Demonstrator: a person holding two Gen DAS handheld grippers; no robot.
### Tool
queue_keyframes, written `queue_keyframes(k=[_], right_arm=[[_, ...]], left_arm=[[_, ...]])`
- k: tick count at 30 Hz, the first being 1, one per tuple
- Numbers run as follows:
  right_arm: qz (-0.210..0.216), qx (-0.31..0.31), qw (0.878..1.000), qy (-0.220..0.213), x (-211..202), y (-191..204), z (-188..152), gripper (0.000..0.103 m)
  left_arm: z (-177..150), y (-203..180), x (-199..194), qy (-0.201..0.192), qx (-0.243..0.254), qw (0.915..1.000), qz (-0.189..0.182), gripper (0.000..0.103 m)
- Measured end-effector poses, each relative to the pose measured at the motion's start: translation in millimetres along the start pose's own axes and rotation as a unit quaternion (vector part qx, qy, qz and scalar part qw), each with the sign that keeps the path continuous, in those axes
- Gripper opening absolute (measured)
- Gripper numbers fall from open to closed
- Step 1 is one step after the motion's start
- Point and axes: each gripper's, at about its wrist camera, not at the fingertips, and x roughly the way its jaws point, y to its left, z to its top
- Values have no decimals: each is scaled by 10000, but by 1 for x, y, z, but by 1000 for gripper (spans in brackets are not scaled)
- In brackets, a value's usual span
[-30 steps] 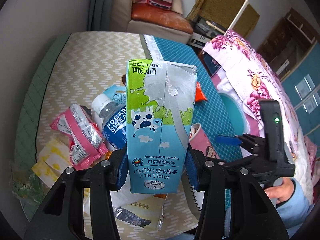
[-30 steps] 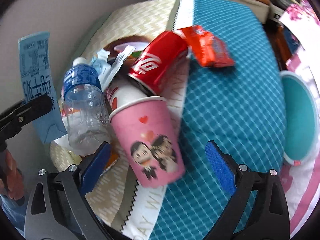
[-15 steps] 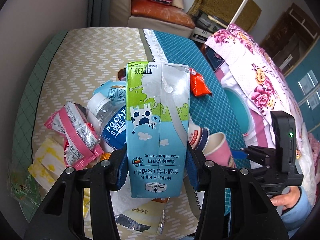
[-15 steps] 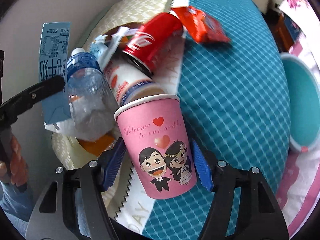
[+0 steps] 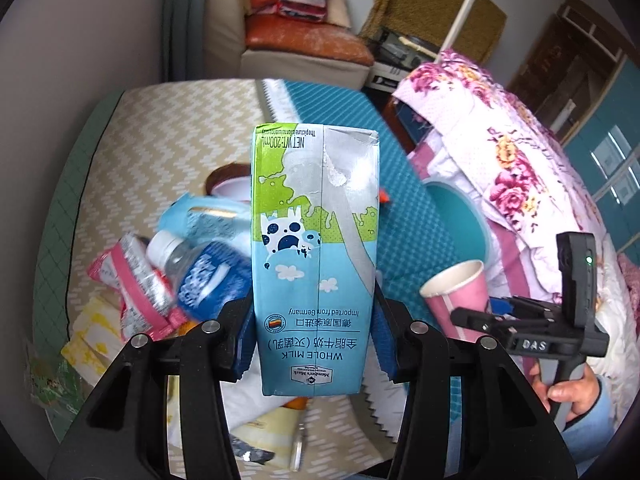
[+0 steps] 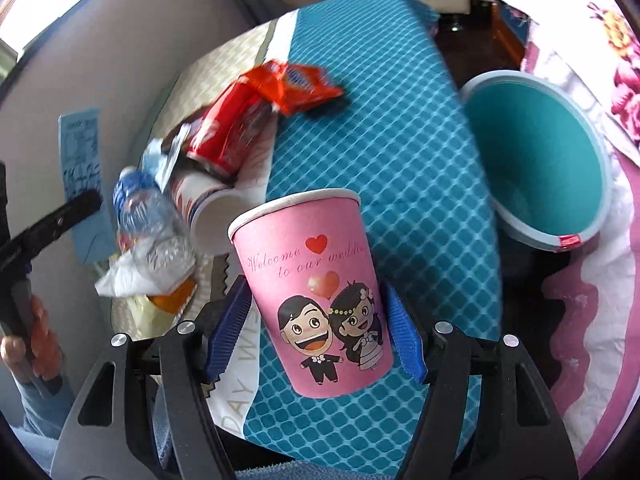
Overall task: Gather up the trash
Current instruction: 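Carry the carton with the left gripper while the right carries the cup to the bin, then open the left gripper over the bin while the right releases the pink cup inside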
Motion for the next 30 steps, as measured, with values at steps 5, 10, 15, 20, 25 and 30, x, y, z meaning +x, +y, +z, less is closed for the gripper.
queue_keyframes(k=[5, 10, 15, 20, 25, 30], right_arm=[[-44, 374, 9978, -540, -24, -21, 12, 63], [-292, 946, 9892, -1084, -57, -70, 15, 63], [-612, 1675, 9713, -1573, -87, -138, 14, 63], [-748, 2103, 9599, -1695, -94, -185, 16, 63], [-781, 2328, 9550, -1665, -86, -216, 20, 63], [-815, 2420, 9538, -1586, -81, -227, 23, 63]], left_arm=[[16, -40, 8, -32, 371, 9992, -167, 49], [34, -97, 44, 110, 862, 9956, -346, 49], [45, -152, 99, 467, 1286, 9892, -526, 49], [59, -201, 161, 834, 1624, 9816, -562, 49], [66, -235, 214, 1136, 1895, 9739, -523, 49], [61, -256, 249, 1386, 2015, 9683, -507, 49]])
